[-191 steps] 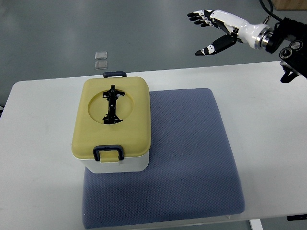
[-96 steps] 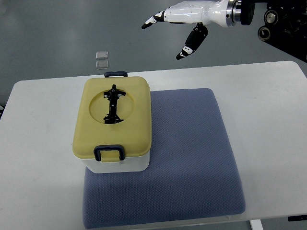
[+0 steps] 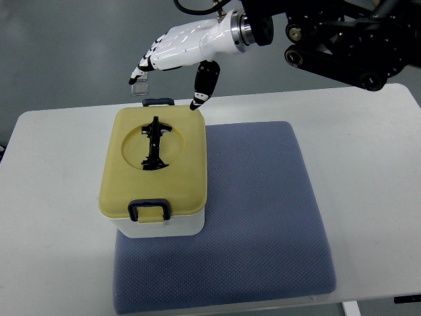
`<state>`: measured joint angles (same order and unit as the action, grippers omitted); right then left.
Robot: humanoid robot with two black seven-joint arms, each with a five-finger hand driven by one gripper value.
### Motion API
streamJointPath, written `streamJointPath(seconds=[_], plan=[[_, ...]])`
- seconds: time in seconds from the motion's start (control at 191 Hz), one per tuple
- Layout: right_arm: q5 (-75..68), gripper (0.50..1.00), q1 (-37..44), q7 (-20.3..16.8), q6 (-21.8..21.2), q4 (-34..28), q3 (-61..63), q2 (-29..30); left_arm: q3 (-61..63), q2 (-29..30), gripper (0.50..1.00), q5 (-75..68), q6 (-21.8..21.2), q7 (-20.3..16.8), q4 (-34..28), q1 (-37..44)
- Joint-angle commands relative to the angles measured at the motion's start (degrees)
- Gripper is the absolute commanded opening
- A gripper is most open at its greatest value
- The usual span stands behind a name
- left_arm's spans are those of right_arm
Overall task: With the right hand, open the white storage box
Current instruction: 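Lower the right hand onto the black handle of the yellow lid, then close the right hand's fingers around the black lid handle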
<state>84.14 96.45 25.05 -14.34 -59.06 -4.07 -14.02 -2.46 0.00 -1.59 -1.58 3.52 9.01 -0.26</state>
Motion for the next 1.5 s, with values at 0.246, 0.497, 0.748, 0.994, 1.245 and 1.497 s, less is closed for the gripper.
streamJointPath(seconds=[0.246,0.497,0.748,0.994,1.245,1.497], plan=[[2.4,0.93,0.1,0.1,0.0,-2.2,-1.4,2.0,0.0,0.0,1.0,0.0,0.0,0.0,0.0,0.0],[3.1,0.926,-0.4,0.0,1.0,-3.3,-1.6,5.0,0.0,0.0,1.0,0.0,0.0,0.0,0.0,0.0],[4.9,0.926,-1.2,-0.1,3.4,-2.7,-3.7,5.2,0.0,0.0,1.0,0.0,0.0,0.0,0.0,0.0],[6.0,0.919,-2.3,-0.1,5.4,-2.4,-4.1,5.3,0.0,0.0,1.0,0.0,0.0,0.0,0.0,0.0],[7.5,0.836,-3.4,-0.2,7.0,-1.3,-4.1,5.3,0.0,0.0,1.0,0.0,0.0,0.0,0.0,0.0],[7.7,0.727,-3.6,-0.2,7.5,-1.0,-4.1,5.3,0.0,0.0,1.0,0.0,0.0,0.0,0.0,0.0]])
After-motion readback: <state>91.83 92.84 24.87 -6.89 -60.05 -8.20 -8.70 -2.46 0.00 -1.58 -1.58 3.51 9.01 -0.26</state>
